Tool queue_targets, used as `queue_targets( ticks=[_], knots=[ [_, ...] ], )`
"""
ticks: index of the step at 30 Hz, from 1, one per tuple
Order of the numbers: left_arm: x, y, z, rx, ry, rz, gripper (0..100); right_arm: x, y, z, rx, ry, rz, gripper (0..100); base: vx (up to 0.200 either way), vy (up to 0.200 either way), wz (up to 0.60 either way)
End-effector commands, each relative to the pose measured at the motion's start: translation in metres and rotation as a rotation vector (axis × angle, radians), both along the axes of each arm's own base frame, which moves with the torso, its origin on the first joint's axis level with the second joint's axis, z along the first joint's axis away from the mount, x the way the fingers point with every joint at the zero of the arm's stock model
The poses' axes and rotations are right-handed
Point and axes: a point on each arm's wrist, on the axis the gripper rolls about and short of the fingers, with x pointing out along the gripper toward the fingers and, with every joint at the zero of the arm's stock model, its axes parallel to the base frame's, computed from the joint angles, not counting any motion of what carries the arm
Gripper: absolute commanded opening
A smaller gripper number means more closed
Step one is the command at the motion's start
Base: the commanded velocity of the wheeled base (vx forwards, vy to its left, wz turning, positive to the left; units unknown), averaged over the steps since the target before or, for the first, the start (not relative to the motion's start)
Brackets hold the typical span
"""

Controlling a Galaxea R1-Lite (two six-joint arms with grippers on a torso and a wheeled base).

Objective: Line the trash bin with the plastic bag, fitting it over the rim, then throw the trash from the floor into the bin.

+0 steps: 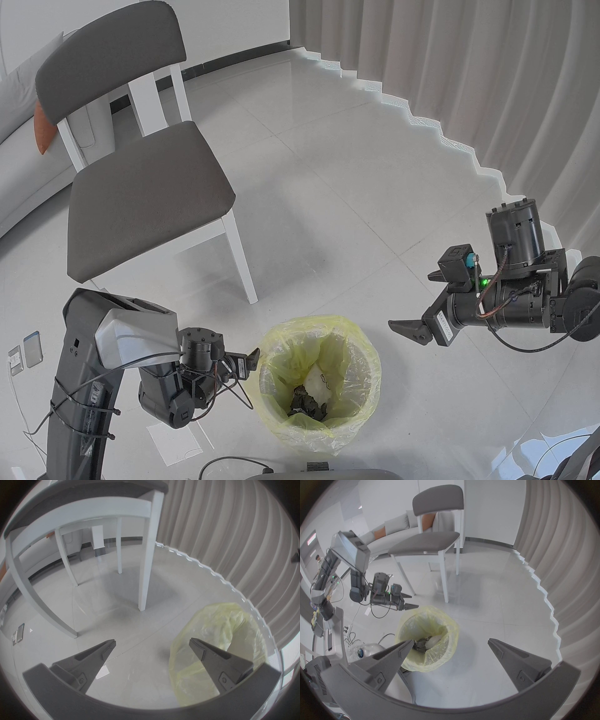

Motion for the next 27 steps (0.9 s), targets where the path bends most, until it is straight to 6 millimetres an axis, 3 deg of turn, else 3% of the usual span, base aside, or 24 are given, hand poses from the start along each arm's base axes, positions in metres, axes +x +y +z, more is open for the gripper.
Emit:
queue_targets(
  ticks=[1,7,11,15,17,18,26,27],
  knots=[
    [0.001,-0.006,-0.005,0.012,0.03,-0.023,100,-0.003,-0.003,0.005,0.01,-0.014,-0.003,100,0.0,0.0,0.0],
    [0.004,-0.008,-0.012,0.009,0.059,-0.047,100,-0.008,-0.006,0.005,0.014,-0.015,-0.006,100,0.0,0.0,0.0],
    [0.004,-0.003,-0.006,0.0,0.046,-0.035,100,-0.011,-0.016,0.013,0.029,-0.035,-0.032,100,0.0,0.0,0.0],
    [-0.008,0.008,0.017,-0.028,-0.007,-0.015,100,-0.014,-0.034,0.029,0.062,-0.085,-0.081,100,0.0,0.0,0.0],
    [-0.009,0.009,0.02,-0.031,-0.017,-0.013,100,-0.015,-0.036,0.03,0.066,-0.09,-0.085,100,0.0,0.0,0.0],
    [-0.013,0.019,0.034,-0.052,-0.07,0.01,100,-0.021,-0.042,0.038,0.1,-0.109,-0.108,100,0.0,0.0,0.0],
    [-0.027,0.049,0.078,-0.092,-0.193,0.081,100,-0.049,-0.063,0.053,0.189,-0.147,-0.176,100,0.0,0.0,0.0],
    [-0.035,0.055,0.096,-0.113,-0.24,0.093,100,-0.06,-0.071,0.054,0.195,-0.166,-0.195,100,0.0,0.0,0.0]
  ],
)
